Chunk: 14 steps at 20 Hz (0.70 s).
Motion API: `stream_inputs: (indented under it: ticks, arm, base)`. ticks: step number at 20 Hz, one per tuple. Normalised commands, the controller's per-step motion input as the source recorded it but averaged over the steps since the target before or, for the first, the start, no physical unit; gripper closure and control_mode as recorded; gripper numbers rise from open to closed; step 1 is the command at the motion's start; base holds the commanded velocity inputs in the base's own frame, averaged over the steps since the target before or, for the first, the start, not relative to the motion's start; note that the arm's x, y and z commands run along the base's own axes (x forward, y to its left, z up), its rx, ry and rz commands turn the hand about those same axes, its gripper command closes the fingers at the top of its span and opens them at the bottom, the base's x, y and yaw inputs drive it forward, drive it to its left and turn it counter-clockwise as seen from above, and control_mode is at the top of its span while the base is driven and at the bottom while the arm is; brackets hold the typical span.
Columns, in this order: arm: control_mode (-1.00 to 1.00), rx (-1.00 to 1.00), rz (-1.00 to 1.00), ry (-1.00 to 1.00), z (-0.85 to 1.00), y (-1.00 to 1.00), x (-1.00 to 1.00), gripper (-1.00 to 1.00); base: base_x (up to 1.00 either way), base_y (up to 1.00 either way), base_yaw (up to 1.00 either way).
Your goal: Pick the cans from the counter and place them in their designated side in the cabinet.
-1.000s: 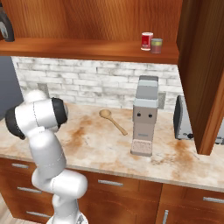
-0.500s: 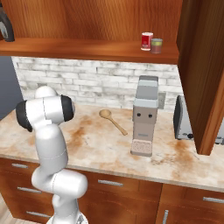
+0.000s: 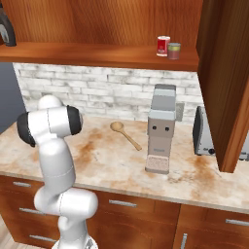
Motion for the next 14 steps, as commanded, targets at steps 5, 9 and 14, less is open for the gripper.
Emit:
stream_inputs:
  ticks: [5, 9, 14]
  arm:
    - [-1.00, 0.00, -0.02, 0.00, 0.25, -0.07, -0.05, 1.00]
    - [-1.00, 0.00, -0.01, -0.01, 0.41, -0.10, -0.10, 1.00]
    - [-1.00, 0.02, -0.01, -0.03, 0.62, -0.14, -0.17, 1.00]
  base:
    - [0.00, 0.00, 0.00]
    - [0.00, 0.00, 0.00]
    - [0.00, 0.00, 0.00]
